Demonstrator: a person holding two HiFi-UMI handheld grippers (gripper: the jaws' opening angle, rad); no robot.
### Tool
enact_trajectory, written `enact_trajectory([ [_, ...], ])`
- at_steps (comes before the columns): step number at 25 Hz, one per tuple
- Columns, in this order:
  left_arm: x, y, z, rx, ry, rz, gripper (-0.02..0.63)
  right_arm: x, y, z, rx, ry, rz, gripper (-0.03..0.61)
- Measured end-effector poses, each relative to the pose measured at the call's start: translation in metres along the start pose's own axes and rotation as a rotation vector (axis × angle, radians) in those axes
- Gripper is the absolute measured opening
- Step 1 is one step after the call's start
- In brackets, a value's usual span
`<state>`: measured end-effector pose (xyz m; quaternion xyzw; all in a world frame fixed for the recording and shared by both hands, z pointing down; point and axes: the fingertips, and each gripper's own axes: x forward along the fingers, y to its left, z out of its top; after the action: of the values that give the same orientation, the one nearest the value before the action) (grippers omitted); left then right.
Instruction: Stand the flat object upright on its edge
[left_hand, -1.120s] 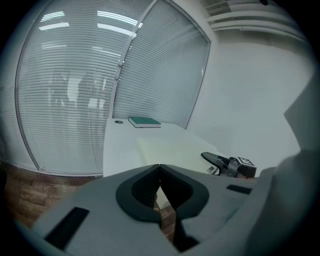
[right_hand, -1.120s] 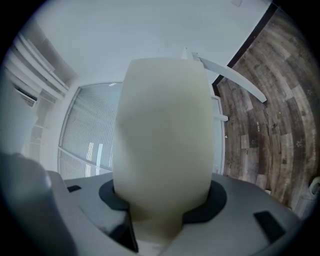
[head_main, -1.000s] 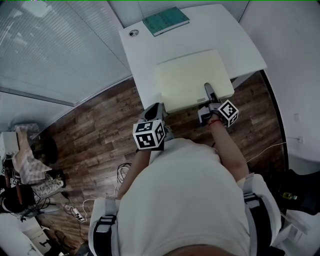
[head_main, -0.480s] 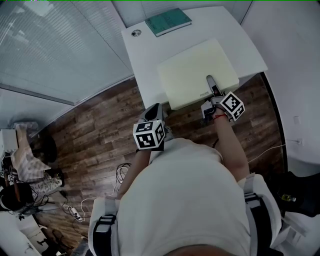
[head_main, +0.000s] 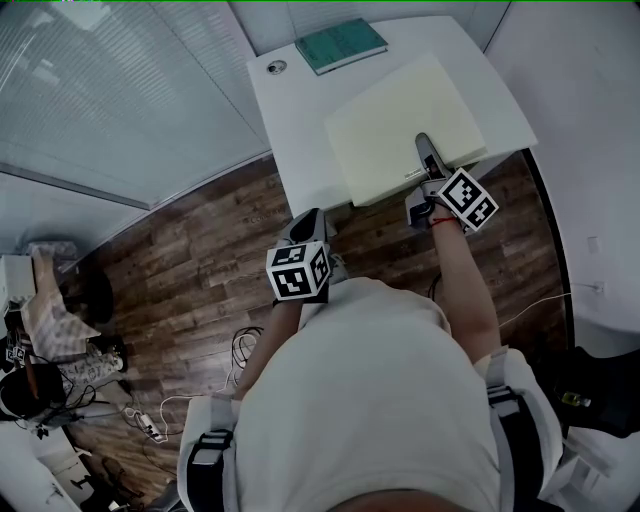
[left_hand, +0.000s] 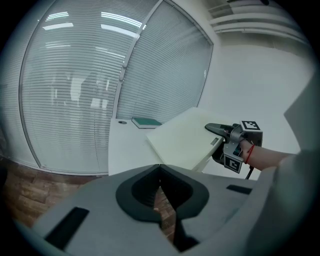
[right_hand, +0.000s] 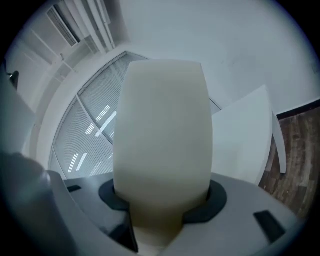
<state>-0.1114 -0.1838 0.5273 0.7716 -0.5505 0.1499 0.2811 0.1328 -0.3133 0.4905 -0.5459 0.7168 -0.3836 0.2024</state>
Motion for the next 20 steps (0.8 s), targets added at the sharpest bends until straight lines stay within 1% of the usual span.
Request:
enact_trajectory([
  [6,-0.001,0.000,-0.002,-0.003,-0.001,0.004,0.020,0.009,0.020,0.010,-0.130,-0.013,-0.020,0.259],
  [16,0.000,0.006,-0.003,-0.018,0.000,0.014,0.020,0.035,0.057,0.019,-0.427,-0.024,-0.034,0.259],
  [20,0.004,0.009,-0.004,-0.025,0.006,0.016,0.020,0.049,0.068,0.021,-0.514,-0.027,-0.038,0.259],
])
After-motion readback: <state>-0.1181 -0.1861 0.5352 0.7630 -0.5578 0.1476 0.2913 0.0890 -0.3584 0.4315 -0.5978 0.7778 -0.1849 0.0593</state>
